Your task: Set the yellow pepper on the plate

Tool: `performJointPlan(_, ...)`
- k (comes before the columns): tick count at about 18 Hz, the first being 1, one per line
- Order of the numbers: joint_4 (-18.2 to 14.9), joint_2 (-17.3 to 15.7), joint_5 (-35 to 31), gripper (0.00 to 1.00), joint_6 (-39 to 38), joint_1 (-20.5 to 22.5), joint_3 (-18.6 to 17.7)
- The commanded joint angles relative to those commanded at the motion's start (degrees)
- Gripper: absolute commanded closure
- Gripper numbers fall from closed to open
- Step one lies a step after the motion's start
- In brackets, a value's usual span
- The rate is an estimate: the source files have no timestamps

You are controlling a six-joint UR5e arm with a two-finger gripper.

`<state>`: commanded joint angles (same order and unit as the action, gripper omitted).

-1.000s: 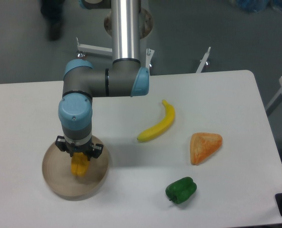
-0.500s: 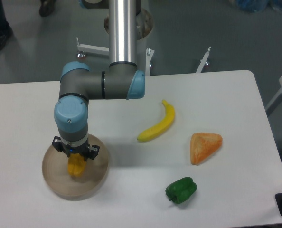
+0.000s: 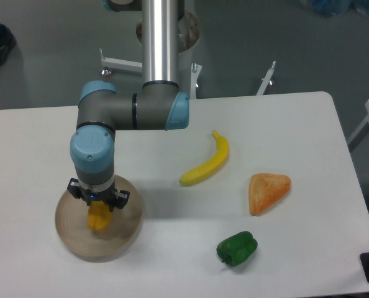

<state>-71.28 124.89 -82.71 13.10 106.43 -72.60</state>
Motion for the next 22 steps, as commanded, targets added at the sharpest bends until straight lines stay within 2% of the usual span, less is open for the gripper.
performJointPlan(5, 0.2, -1.0, -0.9, 0.00, 1.3, 4.0, 2.6)
performJointPlan(13, -0.6, -2.5, -8.5, 0.00, 18.4, 11.6, 3.2)
performJointPlan(15, -0.6, -3.6, -9.6, 0.00, 22.7, 13.6, 2.1)
performJointPlan(18, -0.3, -3.3, -10.5, 0.00, 27.1, 14.9, 2.3)
performJointPlan(21, -0.1, -3.0, -16.2, 0.00, 34.5, 15.6, 2.7)
performJointPlan(22, -0.1, -3.0, -16.3, 0.00, 34.5, 15.7, 2.6)
